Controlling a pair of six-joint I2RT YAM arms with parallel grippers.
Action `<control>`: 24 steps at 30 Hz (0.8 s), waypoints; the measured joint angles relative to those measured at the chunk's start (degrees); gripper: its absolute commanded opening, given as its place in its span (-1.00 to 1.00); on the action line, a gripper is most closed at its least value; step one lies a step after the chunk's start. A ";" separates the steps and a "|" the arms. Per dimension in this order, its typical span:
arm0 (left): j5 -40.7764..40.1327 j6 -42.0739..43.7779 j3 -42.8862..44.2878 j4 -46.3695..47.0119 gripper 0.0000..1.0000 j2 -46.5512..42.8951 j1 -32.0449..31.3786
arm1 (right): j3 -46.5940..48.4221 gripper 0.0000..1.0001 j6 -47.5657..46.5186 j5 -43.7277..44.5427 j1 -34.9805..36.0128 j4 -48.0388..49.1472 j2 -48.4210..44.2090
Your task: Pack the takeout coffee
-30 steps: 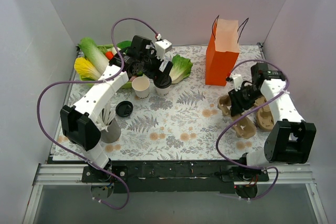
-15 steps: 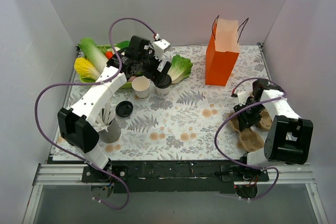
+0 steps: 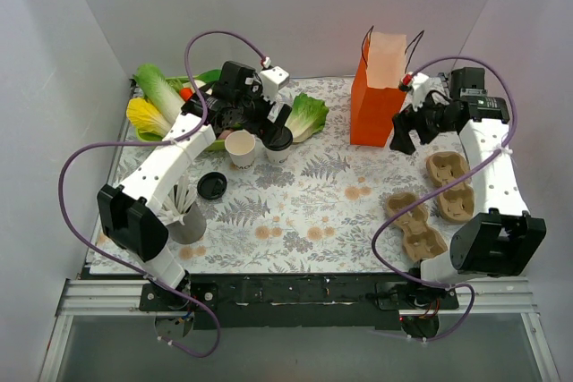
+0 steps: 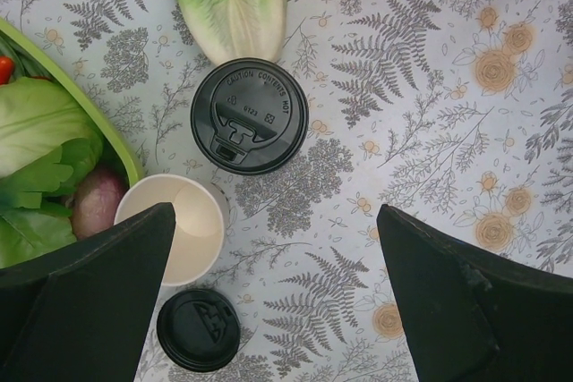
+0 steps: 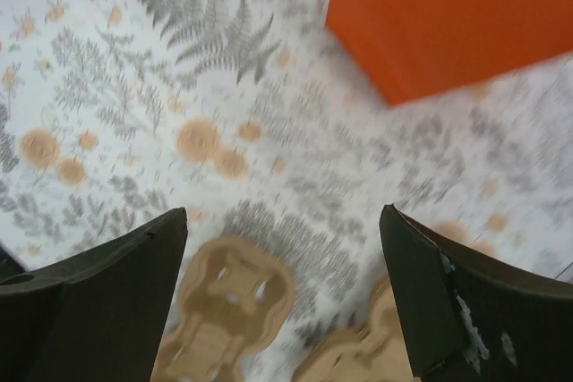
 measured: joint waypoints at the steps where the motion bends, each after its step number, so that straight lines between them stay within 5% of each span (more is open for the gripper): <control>1: 0.07 -0.26 -0.20 0.17 0.96 -0.11 0.00 | 1.14 0.93 -0.52 -0.85 0.76 1.75 -0.13; 11: 3.56 -4.02 -2.84 0.68 0.96 -3.52 0.00 | 9.38 0.79 -8.66 -1.16 9.62 15.08 6.78; 24: 5.22 -4.13 -3.13 0.02 0.96 -4.22 0.00 | 26.64 0.73 -13.88 -1.11 10.29 13.73 17.22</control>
